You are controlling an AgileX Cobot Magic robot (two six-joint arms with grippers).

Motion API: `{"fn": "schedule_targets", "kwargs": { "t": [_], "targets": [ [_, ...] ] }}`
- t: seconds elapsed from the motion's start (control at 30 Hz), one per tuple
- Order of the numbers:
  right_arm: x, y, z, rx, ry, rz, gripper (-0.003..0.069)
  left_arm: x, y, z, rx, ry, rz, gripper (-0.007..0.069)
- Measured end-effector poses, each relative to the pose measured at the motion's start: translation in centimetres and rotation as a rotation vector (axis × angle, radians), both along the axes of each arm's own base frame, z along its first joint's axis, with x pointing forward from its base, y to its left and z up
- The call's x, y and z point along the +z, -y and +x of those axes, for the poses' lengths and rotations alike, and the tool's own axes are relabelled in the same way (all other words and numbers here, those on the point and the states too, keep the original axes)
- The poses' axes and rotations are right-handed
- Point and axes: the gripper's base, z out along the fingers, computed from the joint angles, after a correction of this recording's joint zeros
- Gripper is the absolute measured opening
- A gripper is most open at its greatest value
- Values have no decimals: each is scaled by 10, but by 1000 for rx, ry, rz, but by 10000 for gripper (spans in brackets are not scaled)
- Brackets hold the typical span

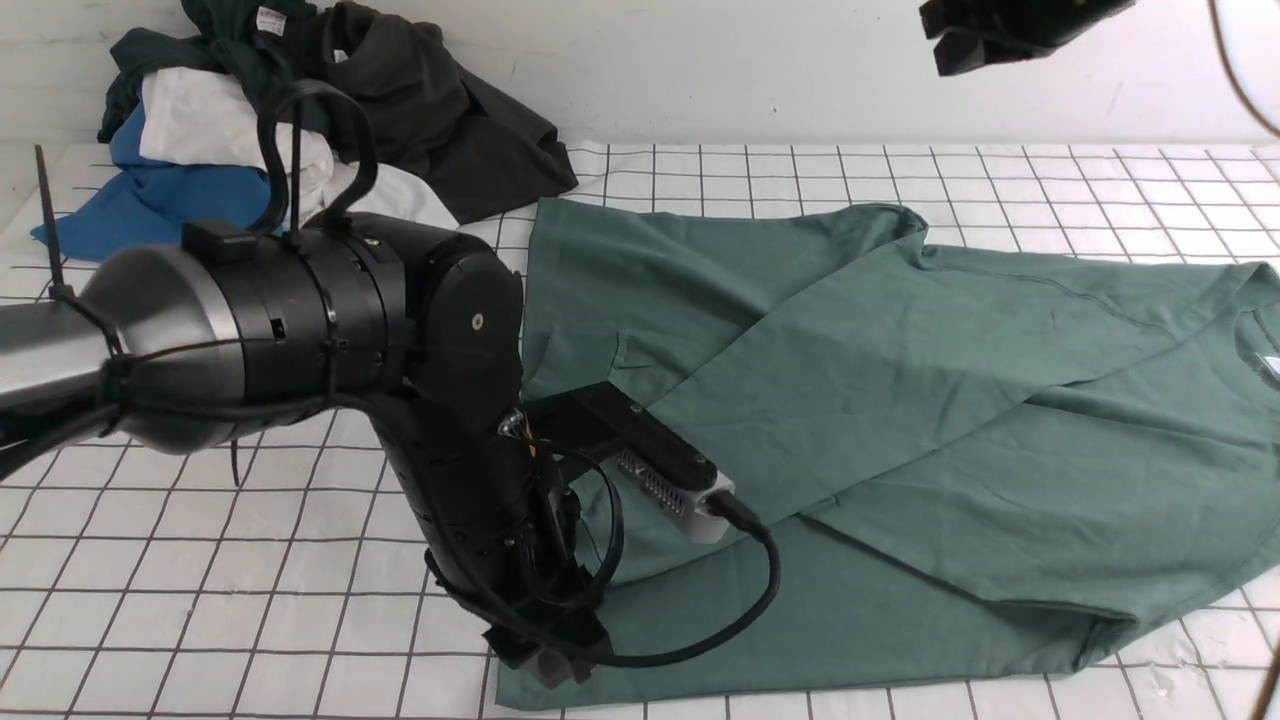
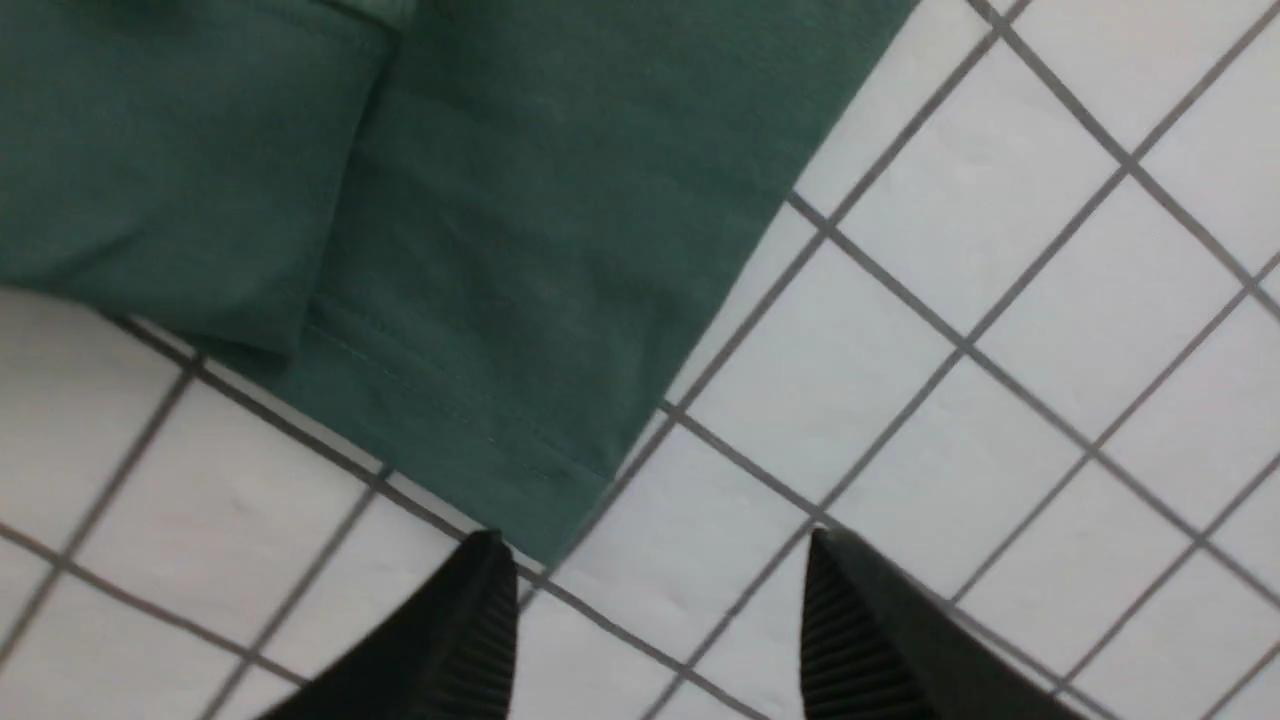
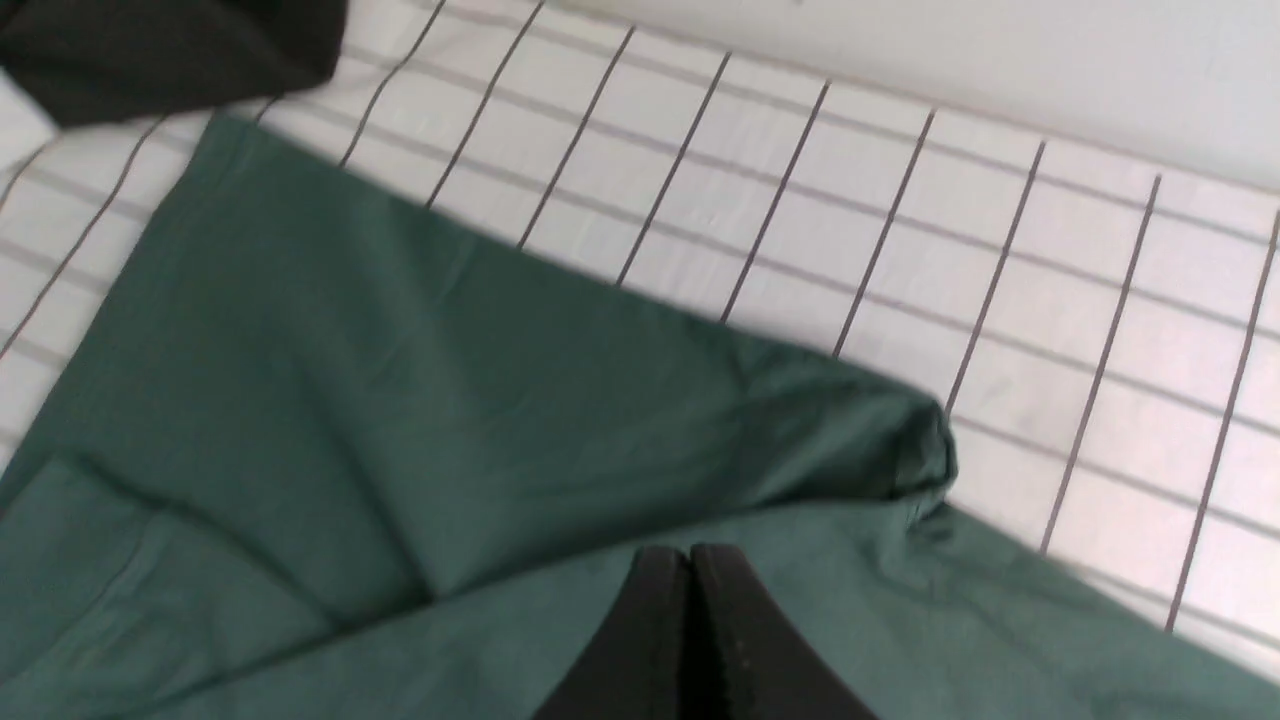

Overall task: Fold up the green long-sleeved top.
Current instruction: Use both arms simultaneously to clamp the lower edge of the clothing fabric

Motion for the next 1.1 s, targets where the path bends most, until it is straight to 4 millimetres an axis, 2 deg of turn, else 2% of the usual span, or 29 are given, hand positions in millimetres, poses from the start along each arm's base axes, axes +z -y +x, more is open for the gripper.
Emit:
{"fn": "schedule_targets", "kwargs": {
  "t": [0.07, 0.23, 0.33, 0.37, 0.47, 0.63, 0.73, 0.8, 0.83, 0.9, 0.93, 1.0, 1.1],
  "targets": [
    [8, 1, -14, 21, -13, -15, -15, -1, 1, 0, -59, 23, 11, 399],
    [42, 8, -84, 65, 36, -58, -15, -4, 17, -7, -397, 185, 117, 416],
    [56, 12, -120, 66, 66, -55, -15, -12, 26, -8, -507, 237, 173, 415],
    [57, 12, -125, 66, 67, -54, -15, -13, 27, -8, -512, 239, 177, 415],
    [56, 15, -160, 66, 58, -47, -15, -31, 30, -4, -553, 223, 231, 413],
    [42, 18, -206, 46, 56, -7, -15, -68, 34, 2, -586, 145, 283, 413],
    [32, 20, -230, 34, 74, 20, -15, -72, 36, 3, -586, 131, 292, 407],
    [29, 20, -237, 28, 84, 24, -15, -72, 35, 3, -581, 123, 296, 395],
    [22, 22, -245, 17, 103, 26, -15, -73, 35, 2, -570, 112, 301, 356],
    [20, 23, -249, 14, 114, 24, -15, -73, 35, 2, -564, 103, 304, 325],
    [18, 24, -255, 9, 134, 21, -15, -73, 36, 0, -555, 89, 305, 246],
    [16, 24, -258, 7, 144, 22, -15, -71, 36, -2, -547, 85, 300, 174],
    [18, 25, -262, 6, 160, 25, -15, -65, 35, -5, -529, 94, 284, 106]
  ]
}}
